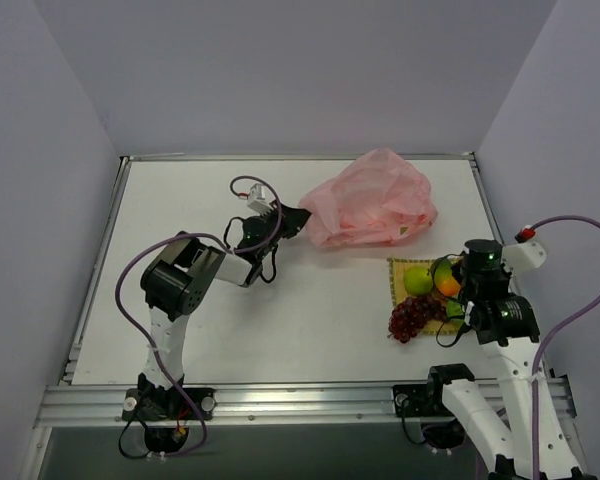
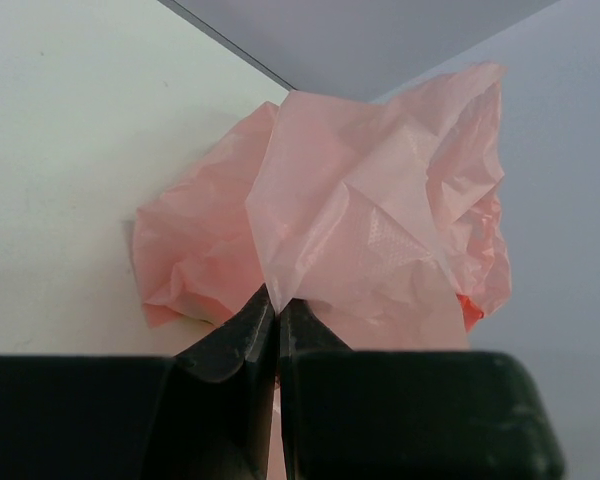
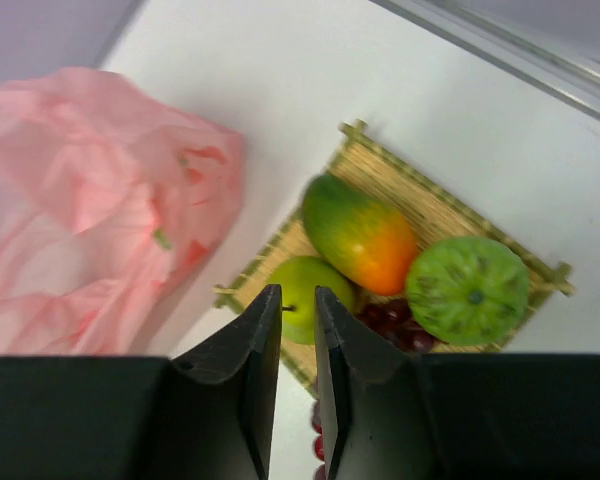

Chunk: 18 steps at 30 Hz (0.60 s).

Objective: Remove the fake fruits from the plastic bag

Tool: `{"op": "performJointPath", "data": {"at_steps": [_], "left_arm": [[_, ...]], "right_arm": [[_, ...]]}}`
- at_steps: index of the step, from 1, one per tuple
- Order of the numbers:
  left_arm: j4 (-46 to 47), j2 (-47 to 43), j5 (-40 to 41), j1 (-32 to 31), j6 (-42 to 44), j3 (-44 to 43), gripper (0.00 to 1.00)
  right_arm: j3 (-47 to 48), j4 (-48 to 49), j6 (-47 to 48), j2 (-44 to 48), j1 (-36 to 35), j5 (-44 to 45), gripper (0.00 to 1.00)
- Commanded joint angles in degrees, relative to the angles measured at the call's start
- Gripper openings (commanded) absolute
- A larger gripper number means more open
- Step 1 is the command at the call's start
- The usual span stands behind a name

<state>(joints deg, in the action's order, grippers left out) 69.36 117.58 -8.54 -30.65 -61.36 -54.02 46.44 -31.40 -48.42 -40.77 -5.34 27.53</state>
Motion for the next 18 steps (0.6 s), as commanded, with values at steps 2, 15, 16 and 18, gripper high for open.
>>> {"op": "performJointPath", "data": {"at_steps": [2, 15, 16, 18], "left_arm": [[-3.79, 0.11, -3.41, 0.24, 3.09, -7.32, 0.03], [-25.07, 3.69, -1.39, -4.86, 10.66, -26.12, 0.30], [-24.37, 4.06, -1.40, -4.68, 9.78, -26.14, 0.38], [-23.84, 2.58, -0.61, -4.24, 9.15, -25.26, 0.66]], "right_arm": [[6.29, 6.70, 7.46, 1.49, -0.46, -7.29, 0.17], [11.03, 19.01, 13.08, 0.52, -0.90, -19.52, 0.36], [11.57, 18.74, 13.70, 0.61, -0.90, -21.01, 0.39], [13.06, 18.74, 15.11, 1.40, -0.90, -22.25, 0.52]]}}
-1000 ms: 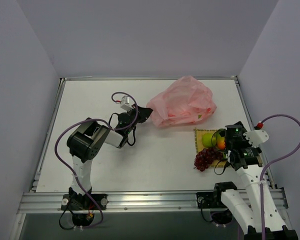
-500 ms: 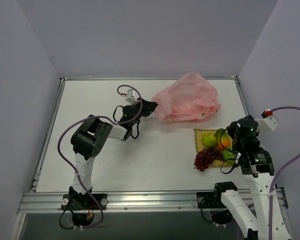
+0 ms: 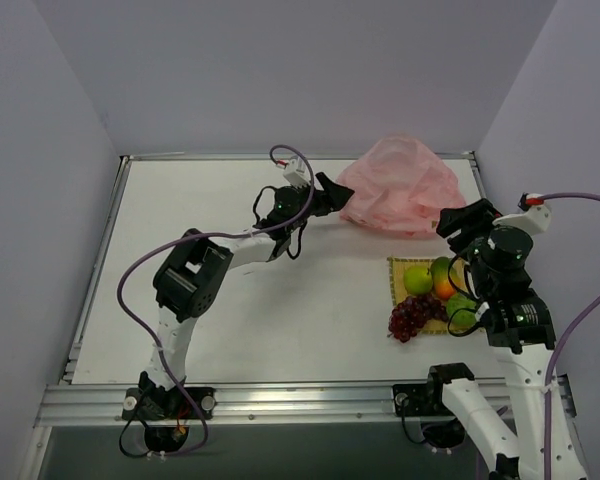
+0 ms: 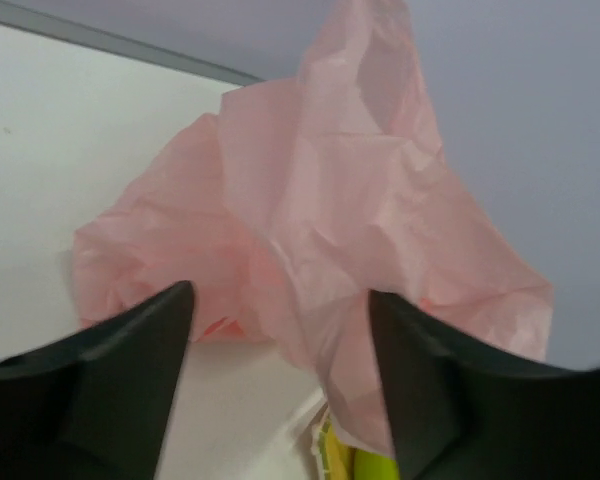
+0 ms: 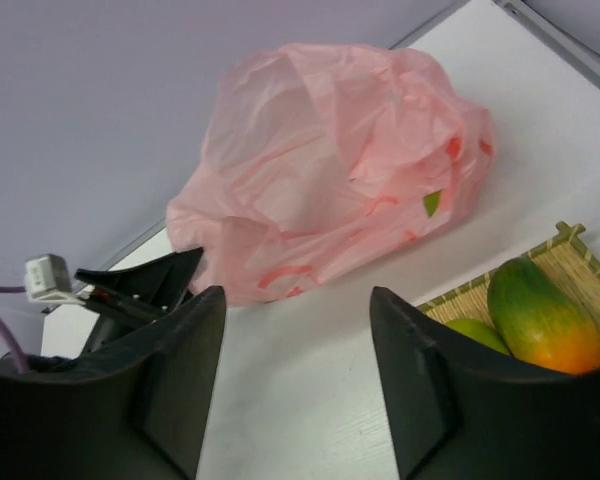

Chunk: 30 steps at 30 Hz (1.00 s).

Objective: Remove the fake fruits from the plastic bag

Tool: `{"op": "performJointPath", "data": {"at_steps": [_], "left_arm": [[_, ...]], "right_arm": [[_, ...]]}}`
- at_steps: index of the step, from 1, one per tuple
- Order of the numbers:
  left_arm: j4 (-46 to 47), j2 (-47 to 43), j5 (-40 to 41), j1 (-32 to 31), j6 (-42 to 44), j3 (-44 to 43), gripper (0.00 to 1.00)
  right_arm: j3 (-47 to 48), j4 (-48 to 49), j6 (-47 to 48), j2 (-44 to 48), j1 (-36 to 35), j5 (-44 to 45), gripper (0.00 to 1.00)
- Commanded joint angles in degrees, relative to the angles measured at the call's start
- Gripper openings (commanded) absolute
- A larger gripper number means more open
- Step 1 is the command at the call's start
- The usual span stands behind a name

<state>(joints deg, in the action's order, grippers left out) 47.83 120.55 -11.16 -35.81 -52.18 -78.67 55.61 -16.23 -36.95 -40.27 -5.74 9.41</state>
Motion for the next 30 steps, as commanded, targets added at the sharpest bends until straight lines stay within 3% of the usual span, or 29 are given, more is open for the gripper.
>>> {"op": "performJointPath", "data": {"at_steps": [1, 3, 4, 5, 10, 14, 17, 23, 30], "left_arm": [[-3.18, -1.54, 2.19, 1.09, 0.67, -0.08, 0.75], [-7.99, -6.44, 2.28, 1.18, 4.01, 0.19, 0.94], [-9.50, -8.30, 1.85, 1.18, 5.15, 0.45, 0.94], [-11.25, -10.40, 1.49, 1.27, 7.86, 0.54, 0.94], [-25.93, -28.24, 3.59, 1.18, 17.19, 2.20, 0.94], [-38.58, -42.30, 9.73, 0.75, 24.30, 4.14, 0.94], [-55.23, -55.55, 14.74, -0.66, 26.69, 5.19, 0.94], [-76.44, -78.05, 20.11, -1.45, 27.75, 10.64, 0.94], [-88.34, -94.17, 27.77, -1.37, 29.50, 10.65, 0.94]], "right_arm": [[4.58, 3.57, 4.07, 1.16, -0.50, -4.57, 0.57], [7.03, 3.40, 5.04, 1.60, -0.50, -5.63, 0.73], [7.92, 3.22, 5.22, 1.69, -0.50, -5.89, 0.93], [8.71, 3.22, 5.39, 1.95, -0.50, -6.07, 1.00], [12.67, 3.31, 5.66, 3.35, -0.41, -8.35, 1.00], [12.85, 3.31, 5.31, 4.94, -0.50, -12.83, 1.00], [13.03, 3.13, 5.48, 6.60, -0.41, -16.78, 1.00], [14.52, 2.61, 7.50, 12.67, -0.50, -18.02, 1.00], [11.36, 0.76, 6.98, 15.40, -0.41, -18.81, 1.00]]}}
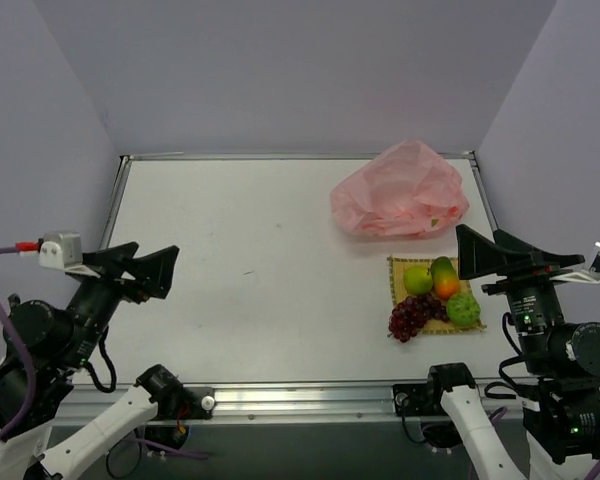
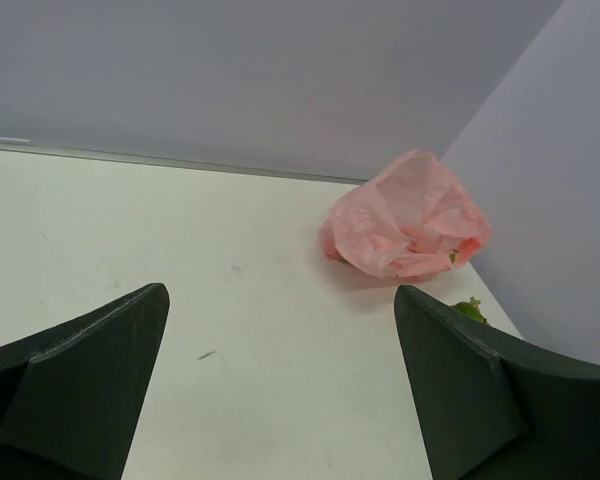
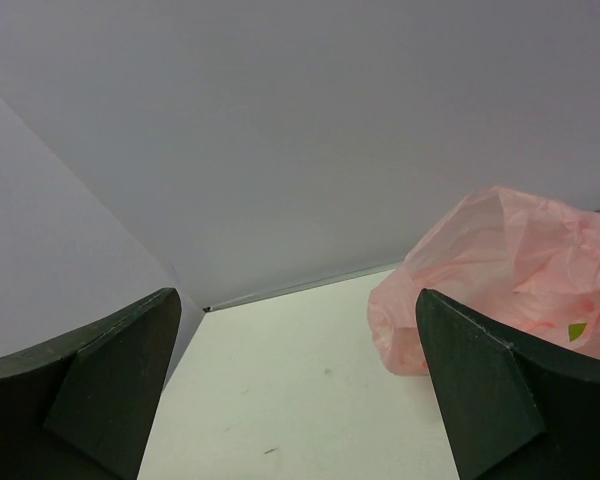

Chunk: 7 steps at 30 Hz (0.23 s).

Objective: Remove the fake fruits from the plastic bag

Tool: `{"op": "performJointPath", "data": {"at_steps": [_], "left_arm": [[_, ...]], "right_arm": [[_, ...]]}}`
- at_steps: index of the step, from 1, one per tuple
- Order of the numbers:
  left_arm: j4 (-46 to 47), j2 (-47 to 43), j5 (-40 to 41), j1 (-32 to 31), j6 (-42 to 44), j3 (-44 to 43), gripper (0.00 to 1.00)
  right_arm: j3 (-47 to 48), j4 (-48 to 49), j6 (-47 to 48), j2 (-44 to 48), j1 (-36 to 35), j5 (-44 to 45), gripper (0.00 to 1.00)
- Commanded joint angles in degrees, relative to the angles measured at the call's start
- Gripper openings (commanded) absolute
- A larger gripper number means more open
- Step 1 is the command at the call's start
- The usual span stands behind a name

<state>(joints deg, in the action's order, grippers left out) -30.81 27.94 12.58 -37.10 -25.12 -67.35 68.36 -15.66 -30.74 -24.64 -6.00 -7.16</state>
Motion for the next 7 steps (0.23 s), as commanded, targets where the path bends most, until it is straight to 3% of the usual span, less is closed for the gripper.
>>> {"op": "performJointPath", "data": {"at_steps": [1, 7], "left_arm": [[-10.23, -2.62, 4.55, -0.08, 2.45, -0.50, 0.94], [-13.05, -8.69, 6.23, 0.01, 2.01, 4.41, 0.94]], "right_arm": [[-2.60, 0.19, 0.95, 0.21, -0.15, -2.33, 1.00], [-7.09, -0.16, 1.13, 0.13, -0.15, -2.07, 1.00]]}}
